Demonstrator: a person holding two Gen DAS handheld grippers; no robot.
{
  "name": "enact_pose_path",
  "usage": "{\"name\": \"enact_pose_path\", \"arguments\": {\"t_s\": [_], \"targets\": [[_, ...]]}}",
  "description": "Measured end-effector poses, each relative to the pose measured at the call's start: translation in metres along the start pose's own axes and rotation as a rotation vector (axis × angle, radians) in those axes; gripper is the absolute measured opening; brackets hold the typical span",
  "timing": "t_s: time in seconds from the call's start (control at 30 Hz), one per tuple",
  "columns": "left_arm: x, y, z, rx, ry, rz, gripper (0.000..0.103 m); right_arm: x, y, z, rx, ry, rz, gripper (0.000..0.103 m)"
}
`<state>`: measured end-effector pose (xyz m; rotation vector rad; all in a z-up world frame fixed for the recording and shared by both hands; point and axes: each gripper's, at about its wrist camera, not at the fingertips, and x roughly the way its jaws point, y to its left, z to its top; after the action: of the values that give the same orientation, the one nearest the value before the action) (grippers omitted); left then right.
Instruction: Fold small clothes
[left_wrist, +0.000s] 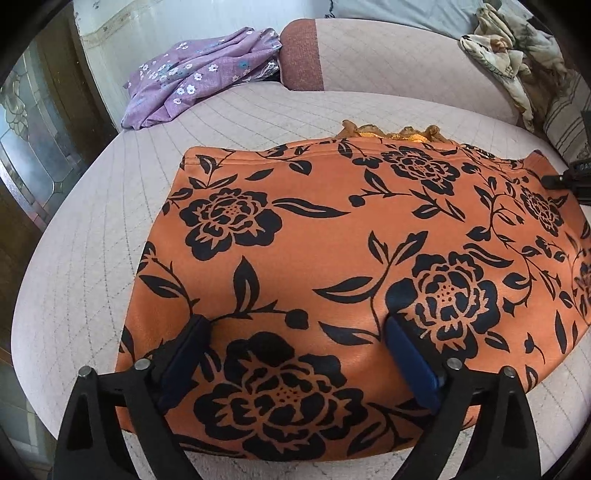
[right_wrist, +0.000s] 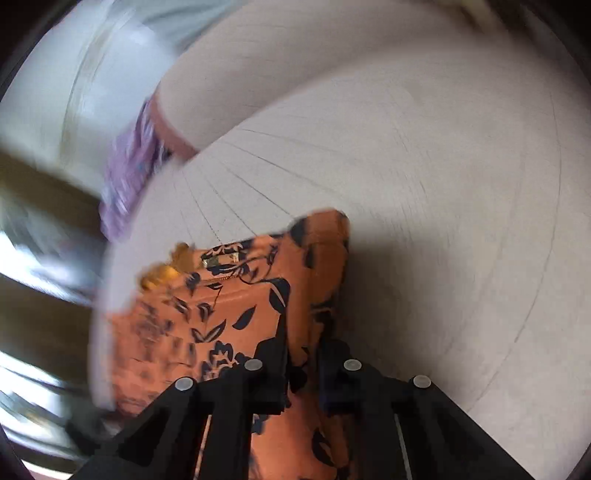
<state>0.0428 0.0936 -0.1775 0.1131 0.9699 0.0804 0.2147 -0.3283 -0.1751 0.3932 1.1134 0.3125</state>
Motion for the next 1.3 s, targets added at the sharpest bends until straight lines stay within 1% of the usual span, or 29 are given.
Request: {"name": "enact_pose_path", "arguments": {"t_s": [0.07, 0.1, 0.17, 0.2, 0.27, 0.37, 0.4, 0.43, 0.47, 0.5, 0.53, 0.57, 0.6, 0.63, 0.67, 0.73, 0.77, 0.8, 0.83, 0.87, 0.9, 0.93, 0.97, 1.03, 1.07, 1.13, 1.23, 1.27, 1.3], "targets": [[0.000, 0.000, 0.000, 0.000, -0.002, 0.000, 0.099, 0.008, 0.001, 0.000, -0.012, -0.013, -0.133, 0.012], [0.000, 0.000, 0.000, 0.004, -0.002, 0.000, 0.099, 0.009, -0.009, -0.001, 0.039, -0.040, -0.178, 0.016], [0.000, 0.002, 0.000, 0.008, 0.002, -0.007, 0.099, -0.005, -0.026, -0.004, 0.135, -0.140, -0.215, 0.036], [0.000, 0.002, 0.000, 0.009, 0.001, -0.010, 0.099, -0.013, -0.029, -0.005, 0.161, -0.171, -0.231, 0.058], [0.001, 0.002, -0.001, 0.009, -0.003, -0.006, 0.100, -0.035, -0.026, -0.010, 0.168, -0.234, -0.241, 0.061], [0.001, 0.000, -0.002, 0.004, -0.009, 0.004, 0.100, -0.064, -0.004, -0.023, 0.150, -0.285, -0.095, 0.062], [0.001, 0.000, -0.002, 0.004, -0.010, 0.003, 0.100, -0.070, 0.005, -0.033, 0.146, -0.273, -0.013, 0.070], [0.001, 0.000, -0.002, 0.005, -0.008, 0.001, 0.100, -0.067, 0.013, -0.042, 0.144, -0.233, 0.081, 0.073], [0.001, 0.001, -0.002, 0.007, -0.004, -0.003, 0.100, -0.057, 0.022, -0.054, 0.127, -0.161, 0.194, 0.073], [0.001, 0.002, 0.000, 0.008, 0.005, -0.009, 0.100, -0.046, 0.024, -0.063, 0.111, -0.115, 0.233, 0.074], [-0.001, 0.004, 0.002, 0.003, 0.023, -0.023, 0.099, -0.033, 0.022, -0.072, 0.110, -0.080, 0.197, 0.073], [-0.004, 0.009, 0.004, -0.010, 0.042, -0.036, 0.098, -0.019, 0.013, -0.078, 0.148, -0.044, 0.112, 0.067], [-0.012, 0.016, 0.006, -0.030, 0.038, -0.036, 0.098, -0.013, -0.001, -0.086, 0.243, -0.057, 0.105, 0.060], [-0.021, 0.024, 0.005, -0.054, 0.011, -0.034, 0.098, -0.021, -0.002, -0.089, 0.282, -0.100, 0.121, 0.062], [-0.031, 0.034, 0.004, -0.086, -0.017, -0.032, 0.098, -0.032, 0.005, -0.091, 0.280, -0.132, 0.117, 0.065], [-0.041, 0.056, -0.002, -0.142, -0.035, -0.048, 0.098, -0.055, 0.036, -0.097, 0.171, -0.189, 0.100, 0.071], [-0.039, 0.068, -0.007, -0.172, -0.023, -0.036, 0.098, -0.062, 0.048, -0.101, 0.133, -0.201, 0.112, 0.074], [-0.031, 0.077, -0.013, -0.188, 0.016, -0.007, 0.098, -0.066, 0.061, -0.107, 0.091, -0.198, 0.151, 0.079], [-0.018, 0.083, -0.020, -0.197, 0.078, 0.027, 0.098, -0.065, 0.070, -0.118, 0.054, -0.187, 0.180, 0.081], [-0.005, 0.090, -0.027, -0.215, 0.146, 0.039, 0.098, -0.062, 0.075, -0.127, 0.018, -0.168, 0.183, 0.082], [-0.005, 0.099, -0.032, -0.264, 0.129, -0.007, 0.098, -0.051, 0.072, -0.136, 0.002, -0.127, 0.148, 0.082], [-0.011, 0.101, -0.030, -0.266, 0.119, 0.003, 0.097, -0.034, 0.067, -0.145, 0.020, -0.063, 0.083, 0.083], [-0.018, 0.102, -0.026, -0.253, 0.115, 0.025, 0.095, -0.023, 0.061, -0.151, 0.052, -0.016, 0.045, 0.083], [-0.036, 0.103, -0.014, -0.228, 0.049, 0.031, 0.094, -0.029, 0.062, -0.159, 0.038, -0.084, 0.074, 0.083], [-0.042, 0.105, -0.004, -0.223, 0.020, 0.036, 0.094, -0.029, 0.063, -0.160, 0.037, -0.076, 0.072, 0.083], [-0.043, 0.109, 0.014, -0.222, 0.000, 0.018, 0.094, -0.032, 0.058, -0.163, 0.042, -0.070, 0.079, 0.083], [-0.021, 0.118, 0.044, -0.221, 0.026, 0.023, 0.093, -0.023, 0.059, -0.153, 0.059, -0.073, 0.091, 0.083], [-0.006, 0.121, 0.053, -0.215, 0.060, 0.015, 0.090, -0.023, 0.057, -0.153, 0.060, -0.075, 0.093, 0.083], [0.006, 0.124, 0.059, -0.210, 0.090, 0.011, 0.078, -0.027, 0.052, -0.153, 0.063, -0.079, 0.096, 0.083]]}}
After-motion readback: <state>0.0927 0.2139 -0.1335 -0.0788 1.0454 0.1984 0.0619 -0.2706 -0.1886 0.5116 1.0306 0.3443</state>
